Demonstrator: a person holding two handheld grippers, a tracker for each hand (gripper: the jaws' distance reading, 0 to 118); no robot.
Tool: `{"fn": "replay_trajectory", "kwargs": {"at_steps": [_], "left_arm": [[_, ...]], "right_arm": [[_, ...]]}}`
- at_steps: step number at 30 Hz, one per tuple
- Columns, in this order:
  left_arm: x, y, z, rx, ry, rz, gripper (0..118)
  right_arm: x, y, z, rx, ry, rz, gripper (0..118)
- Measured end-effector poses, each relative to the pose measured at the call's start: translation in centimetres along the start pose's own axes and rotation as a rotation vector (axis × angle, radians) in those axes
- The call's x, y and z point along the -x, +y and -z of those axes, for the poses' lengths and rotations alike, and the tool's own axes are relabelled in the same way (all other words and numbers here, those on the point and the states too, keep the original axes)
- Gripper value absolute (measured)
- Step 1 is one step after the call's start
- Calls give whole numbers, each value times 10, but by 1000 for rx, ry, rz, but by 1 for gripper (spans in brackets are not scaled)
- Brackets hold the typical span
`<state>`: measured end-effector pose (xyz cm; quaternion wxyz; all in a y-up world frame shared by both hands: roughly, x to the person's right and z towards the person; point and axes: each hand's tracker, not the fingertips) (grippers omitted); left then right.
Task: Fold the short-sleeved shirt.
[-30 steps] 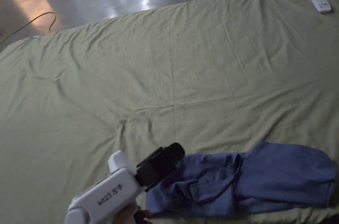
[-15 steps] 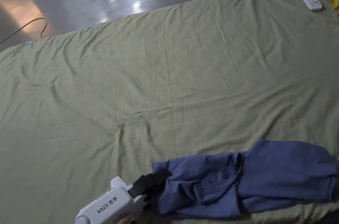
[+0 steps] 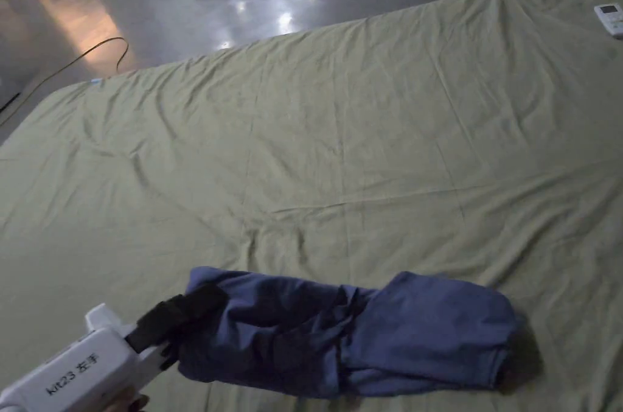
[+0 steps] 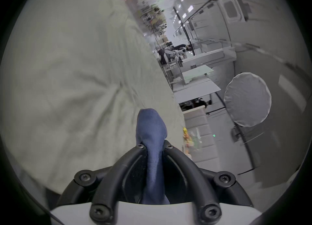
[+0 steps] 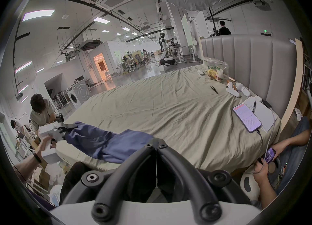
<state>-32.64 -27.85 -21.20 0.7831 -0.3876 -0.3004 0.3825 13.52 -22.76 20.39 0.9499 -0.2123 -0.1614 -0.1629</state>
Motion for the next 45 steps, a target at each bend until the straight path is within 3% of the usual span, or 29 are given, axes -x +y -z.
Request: {"fn": "replay_trajectory", "kwargs": {"at_steps": [5, 8, 11, 13, 14, 17, 18, 22, 24, 26, 27, 28, 30, 32, 36, 37, 43, 45], "left_arm": [[-64, -23, 15, -36, 135, 219, 14], [-92, -71, 62, 34, 131, 289, 14], [-106, -125, 125, 144, 199, 469, 14], [-112, -156, 154, 256, 237, 479, 15], [-110, -169, 164, 280, 203, 476, 18], [-115, -191, 183, 382, 141, 469, 71], [-118, -192, 181, 383, 113, 494, 80], [-139, -174, 135, 223, 2, 623, 80], [-132, -164, 113, 113, 52, 574, 81], [-111, -151, 110, 46, 147, 482, 80], [-93, -153, 114, 187, 158, 376, 77], [-84, -155, 119, 224, 133, 324, 62], [-68, -167, 135, 266, 59, 210, 13], [-64, -181, 160, 330, 52, 191, 13], [-62, -218, 207, 512, 55, 320, 10], [-59, -225, 213, 514, 118, 364, 7], [-75, -208, 193, 455, 68, 323, 7], [-93, -192, 165, 385, -43, 374, 7]], "right_arm": [[5, 1, 1, -6, 18, 3, 0], [3, -4, -6, -7, 20, 11, 0], [-1, -6, -14, -19, -3, 30, 0], [-6, -8, -19, -34, -14, 59, 0], [-7, -9, -21, -36, -19, 65, 0], [-11, -13, -21, -33, -40, 67, 0], [-13, -14, -20, -26, -43, 63, 0], [-14, -20, -16, -2, -44, 35, 0], [-14, -20, -13, 1, -15, 53, 0], [-14, -23, -10, -2, -6, 63, 0], [-13, -23, -9, 3, -5, 65, 0], [-11, -23, -9, 7, -8, 63, 0], [-9, -24, -10, 16, -4, 59, 0], [-7, -25, -10, 27, 2, 50, 0], [-1, -23, -9, 46, -10, 33, 0], [-1, -23, -7, 50, -10, 36, 0], [10, -26, 21, 118, 55, 46, 0], [18, -25, 44, 161, 99, 37, 0]]}}
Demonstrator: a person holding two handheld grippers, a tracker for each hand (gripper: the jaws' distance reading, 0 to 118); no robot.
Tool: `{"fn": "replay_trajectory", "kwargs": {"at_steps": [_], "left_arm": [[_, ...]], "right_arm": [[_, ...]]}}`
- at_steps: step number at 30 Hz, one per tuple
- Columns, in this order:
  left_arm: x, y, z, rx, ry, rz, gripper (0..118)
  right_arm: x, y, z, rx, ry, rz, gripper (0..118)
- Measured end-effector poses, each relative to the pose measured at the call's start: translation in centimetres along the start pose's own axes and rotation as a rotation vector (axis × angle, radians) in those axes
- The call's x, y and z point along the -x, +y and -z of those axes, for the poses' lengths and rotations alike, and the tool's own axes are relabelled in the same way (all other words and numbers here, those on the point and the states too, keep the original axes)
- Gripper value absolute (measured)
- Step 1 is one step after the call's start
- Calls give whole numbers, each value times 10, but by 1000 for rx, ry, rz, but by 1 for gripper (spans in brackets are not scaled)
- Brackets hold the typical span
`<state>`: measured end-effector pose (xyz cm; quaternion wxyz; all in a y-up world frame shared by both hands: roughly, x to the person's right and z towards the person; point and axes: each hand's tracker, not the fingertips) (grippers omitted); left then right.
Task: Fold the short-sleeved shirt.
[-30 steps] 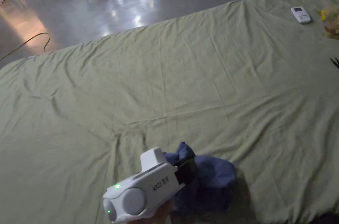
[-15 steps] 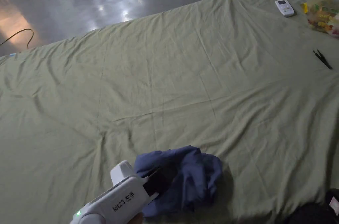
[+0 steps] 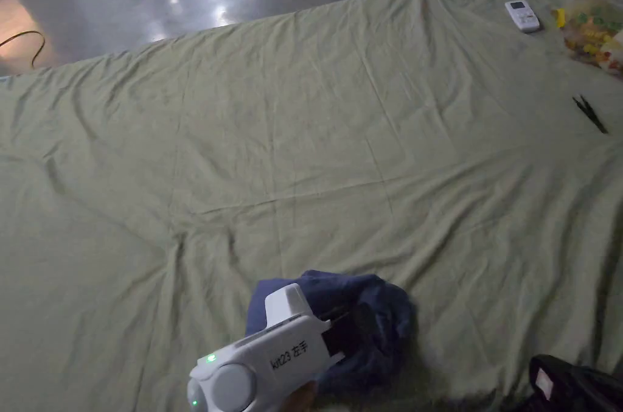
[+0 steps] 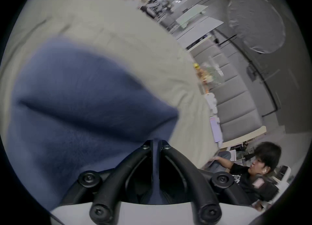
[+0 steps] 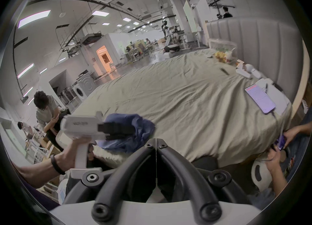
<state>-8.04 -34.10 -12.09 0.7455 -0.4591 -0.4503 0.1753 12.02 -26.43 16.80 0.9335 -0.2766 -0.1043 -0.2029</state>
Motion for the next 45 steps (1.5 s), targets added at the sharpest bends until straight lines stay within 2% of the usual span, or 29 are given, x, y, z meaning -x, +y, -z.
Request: {"fn": "replay_trajectory", "kwargs": {"at_steps": [2, 5, 8, 10, 11, 13, 14, 15, 16, 18, 21, 22, 26, 28, 29, 30, 33, 35, 37, 38, 39, 40, 41, 42, 44, 45], "left_arm": [[-9, 10, -37, -75, -75, 56, 7], [-5, 23, -91, -146, -97, 31, 7], [19, 32, -124, -156, -63, -12, 8], [36, 33, -135, -156, -15, -32, 10], [45, 34, -136, -145, 4, -36, 12], [59, 34, -141, -140, 13, -53, 22], [67, 34, -142, -137, 24, -63, 36], [74, 34, -140, -134, -13, -85, 59], [80, 35, -139, -122, -36, -106, 76], [95, 40, -134, -92, -98, -141, 95], [120, 50, -118, -64, -101, -163, 104], [129, 52, -112, -47, -113, -166, 104], [162, 60, -75, 94, -340, -153, 108], [168, 62, -55, 158, -182, -124, 108], [172, 62, -45, 181, -181, -102, 108], [174, 62, -37, 210, -197, -89, 108], [170, 62, -20, 166, -348, -232, 107], [163, 62, -8, 215, -406, -312, 102], [158, 62, -1, 250, -341, -252, 99], [152, 62, 3, 297, -297, -236, 90], [145, 61, 1, 299, -257, -178, 76], [144, 61, 0, 303, -249, -159, 68], [142, 62, -2, 303, -233, -158, 60], [142, 64, -5, 298, -210, -178, 48], [144, 65, -13, 289, -129, -190, 41], [143, 66, -21, 249, -175, -192, 39]], "right_arm": [[10, 7, 28, 59, 15, -21, 0], [35, 16, 71, 125, 42, -79, 0], [48, 22, 129, 160, 156, -65, 0], [51, 24, 166, 200, 175, -78, 0], [50, 23, 186, 235, 149, -95, 0], [46, 18, 220, 318, 89, -101, 0], [37, 11, 232, 376, 37, -82, 0], [28, 4, 247, 421, 34, -27, 0], [21, 4, 245, 384, 105, 45, 0], [18, 12, 238, 412, 101, 86, 0], [21, 13, 241, 428, 92, -15, 0], [24, 14, 241, 428, 91, -12, 0], [19, 14, 240, 432, 104, 17, 0], [22, 14, 240, 436, 108, 33, 0], [22, 14, 240, 438, 109, 36, 0], [15, 10, 235, 530, -6, 81, 0], [22, 15, 246, 517, 4, 69, 0], [18, 12, 245, 499, 13, 59, 0], [25, 17, 259, 498, 15, 62, 0], [23, 14, 256, 512, 29, 88, 0], [20, 13, 254, 517, 33, 99, 0], [21, 16, 261, 515, 36, 106, 0], [25, 21, 271, 514, 39, 109, 0], [17, 17, 248, 480, 39, 102, 0], [29, 31, 247, 468, 21, 217, 0], [37, 40, 246, 439, 53, 253, 0]]}}
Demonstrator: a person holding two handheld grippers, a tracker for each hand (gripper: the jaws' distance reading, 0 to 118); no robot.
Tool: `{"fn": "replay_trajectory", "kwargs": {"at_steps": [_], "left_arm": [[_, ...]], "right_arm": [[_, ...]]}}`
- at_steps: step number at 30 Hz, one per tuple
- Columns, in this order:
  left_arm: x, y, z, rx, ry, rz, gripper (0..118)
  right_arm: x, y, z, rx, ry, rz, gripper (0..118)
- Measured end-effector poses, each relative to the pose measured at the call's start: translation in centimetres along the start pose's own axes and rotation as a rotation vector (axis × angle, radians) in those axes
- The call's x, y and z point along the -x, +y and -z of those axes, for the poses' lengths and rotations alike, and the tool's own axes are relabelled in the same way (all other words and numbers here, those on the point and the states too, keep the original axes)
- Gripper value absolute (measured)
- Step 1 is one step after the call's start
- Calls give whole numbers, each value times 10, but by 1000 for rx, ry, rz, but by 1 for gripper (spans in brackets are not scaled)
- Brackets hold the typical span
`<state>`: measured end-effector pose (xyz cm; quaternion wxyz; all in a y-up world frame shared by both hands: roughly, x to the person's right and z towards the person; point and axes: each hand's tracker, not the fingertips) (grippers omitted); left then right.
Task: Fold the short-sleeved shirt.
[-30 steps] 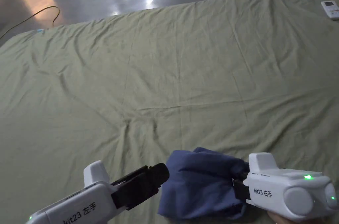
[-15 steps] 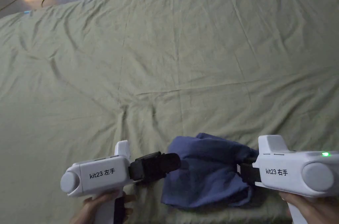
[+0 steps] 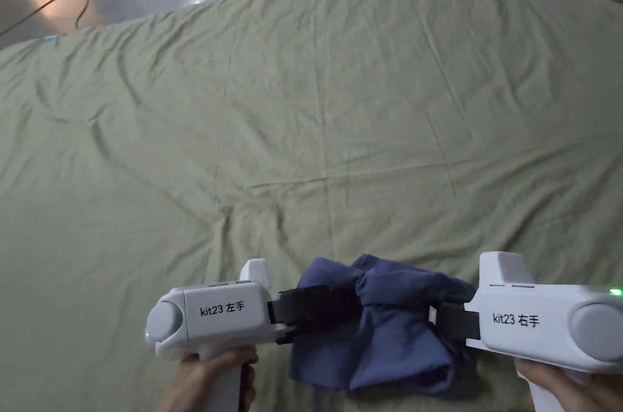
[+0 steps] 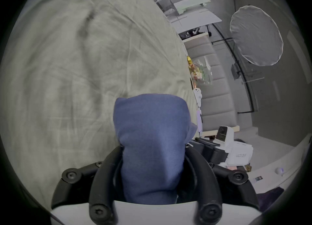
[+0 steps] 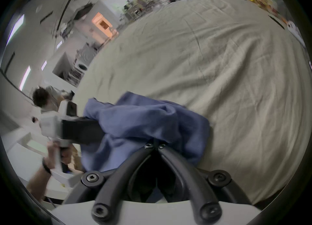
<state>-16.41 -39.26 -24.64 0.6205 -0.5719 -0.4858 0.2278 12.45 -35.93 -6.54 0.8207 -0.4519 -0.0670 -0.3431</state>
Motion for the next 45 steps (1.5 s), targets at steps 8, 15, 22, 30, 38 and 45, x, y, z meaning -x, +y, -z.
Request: {"fn": "replay_trajectory", "kwargs": {"at_steps": [8, 15, 22, 30, 38, 45], "left_arm": [[-4, 11, -183, -289, -23, 29, 37], [53, 34, -309, -342, 337, -171, 37], [105, 44, -317, -364, 562, -179, 65], [56, 20, -373, -527, 1055, 110, 79], [-163, -61, -337, -714, 888, 598, 79], [-266, -135, -246, -879, 814, 775, 76]], "right_arm": [[33, -27, -81, -159, 189, -118, 0], [39, -50, -73, -100, 167, -145, 0], [31, -47, -64, -56, 129, -111, 0], [17, -50, -108, -213, 116, -239, 0], [35, -52, -200, -509, 110, -407, 0], [57, -74, -261, -684, 122, -467, 0]]}}
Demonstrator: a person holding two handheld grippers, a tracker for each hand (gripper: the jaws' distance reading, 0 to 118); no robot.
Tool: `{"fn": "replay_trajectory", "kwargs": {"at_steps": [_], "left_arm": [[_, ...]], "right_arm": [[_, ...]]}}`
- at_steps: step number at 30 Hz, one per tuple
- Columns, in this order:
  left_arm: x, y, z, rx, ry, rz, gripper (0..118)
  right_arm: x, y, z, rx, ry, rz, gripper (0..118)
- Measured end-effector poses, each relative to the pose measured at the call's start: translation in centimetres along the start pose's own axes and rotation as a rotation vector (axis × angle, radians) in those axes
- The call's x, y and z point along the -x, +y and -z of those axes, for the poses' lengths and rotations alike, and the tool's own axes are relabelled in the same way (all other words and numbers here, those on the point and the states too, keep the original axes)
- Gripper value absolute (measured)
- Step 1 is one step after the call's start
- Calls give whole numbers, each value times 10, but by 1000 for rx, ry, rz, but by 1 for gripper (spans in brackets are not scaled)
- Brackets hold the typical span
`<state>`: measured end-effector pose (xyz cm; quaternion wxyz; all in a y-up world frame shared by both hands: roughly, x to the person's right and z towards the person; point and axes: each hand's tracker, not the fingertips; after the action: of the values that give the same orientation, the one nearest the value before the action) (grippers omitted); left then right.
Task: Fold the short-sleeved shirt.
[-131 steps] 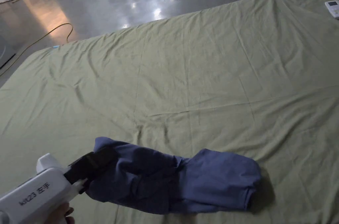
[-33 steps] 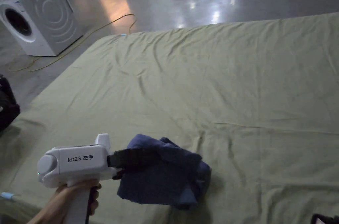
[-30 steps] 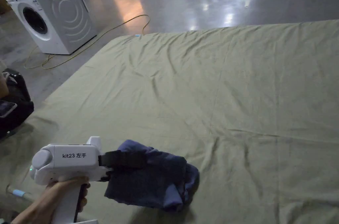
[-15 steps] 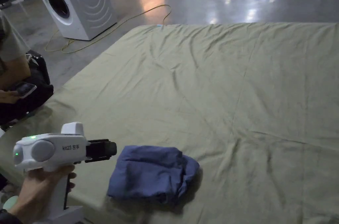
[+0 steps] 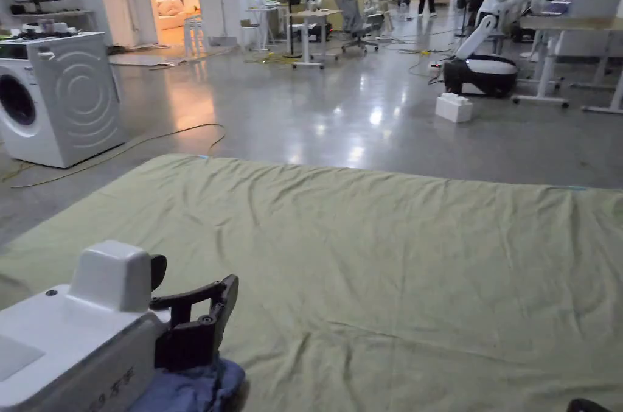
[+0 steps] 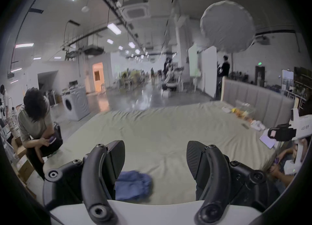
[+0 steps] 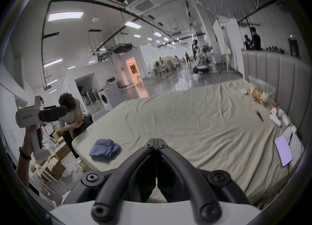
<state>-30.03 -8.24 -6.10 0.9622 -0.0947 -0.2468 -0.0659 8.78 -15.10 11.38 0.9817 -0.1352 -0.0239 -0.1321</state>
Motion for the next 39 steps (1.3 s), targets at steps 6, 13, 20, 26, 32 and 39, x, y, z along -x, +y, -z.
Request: {"fn": "replay_trajectory", "kwargs": {"at_steps": [6, 13, 20, 26, 32, 39], "left_arm": [[-77, 5, -32, -142, 103, 123, 35], [-85, 5, -50, -147, 150, 122, 7], [-78, -8, -48, -158, 84, 12, 6], [-81, -4, -38, -154, 66, 37, 6], [-78, -2, -30, -141, 31, 1, 7], [-81, 0, -25, -132, 58, 71, 7]], "right_arm": [[8, 13, -27, -92, -67, -119, 0], [12, 8, -56, -198, -121, -133, 0], [15, 12, -51, -236, -236, -219, 0], [12, 19, -47, -268, -254, -200, 0], [16, 25, -43, -284, -248, -227, 0], [12, 31, -36, -289, -234, -201, 0]]}}
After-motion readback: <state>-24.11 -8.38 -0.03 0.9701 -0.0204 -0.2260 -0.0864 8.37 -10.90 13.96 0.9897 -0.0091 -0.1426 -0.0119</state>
